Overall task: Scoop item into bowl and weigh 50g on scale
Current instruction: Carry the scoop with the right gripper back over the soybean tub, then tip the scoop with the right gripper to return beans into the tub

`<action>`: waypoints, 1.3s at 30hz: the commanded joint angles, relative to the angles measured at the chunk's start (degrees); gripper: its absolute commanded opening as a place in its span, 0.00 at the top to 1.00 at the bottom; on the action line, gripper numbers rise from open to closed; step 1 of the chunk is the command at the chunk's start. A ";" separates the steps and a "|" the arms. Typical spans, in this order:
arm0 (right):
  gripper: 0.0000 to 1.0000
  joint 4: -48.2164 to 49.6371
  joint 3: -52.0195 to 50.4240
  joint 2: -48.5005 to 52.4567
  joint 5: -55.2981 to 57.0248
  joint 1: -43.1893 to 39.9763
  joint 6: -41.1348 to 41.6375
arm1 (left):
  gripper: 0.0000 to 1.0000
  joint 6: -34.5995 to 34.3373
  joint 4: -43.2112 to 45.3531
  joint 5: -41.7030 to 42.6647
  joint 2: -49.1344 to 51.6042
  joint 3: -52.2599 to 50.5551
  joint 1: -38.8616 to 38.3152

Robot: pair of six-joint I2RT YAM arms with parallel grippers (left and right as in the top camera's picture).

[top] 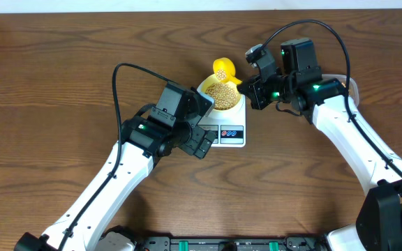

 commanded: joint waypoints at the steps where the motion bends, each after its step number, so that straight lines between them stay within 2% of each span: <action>1: 0.99 0.20 -0.24 -1.22 -1.49 -0.94 0.72 | 0.04 -0.35 0.00 -0.59 0.11 -0.76 -0.02; 11: 0.99 2.03 -0.24 -1.60 -9.05 -7.61 0.72 | 0.04 -0.35 0.00 -0.57 0.11 -0.76 -0.02; 23: 0.99 2.05 -0.24 -1.60 -9.77 -17.38 0.74 | 0.04 -0.35 0.00 -0.59 0.11 -0.76 -0.02; 30: 0.99 1.95 -0.24 -1.60 -23.54 -26.69 0.72 | 0.04 -0.35 0.00 -0.59 0.11 -0.76 -0.02; 34: 0.99 -1.60 -0.24 -1.60 -31.50 -32.70 0.70 | 0.04 -0.35 0.00 -0.59 0.11 -0.76 -0.02; 39: 0.99 -6.25 -0.24 -1.60 -33.35 -36.79 0.72 | 0.04 -0.35 0.00 -0.59 0.11 -0.76 -0.02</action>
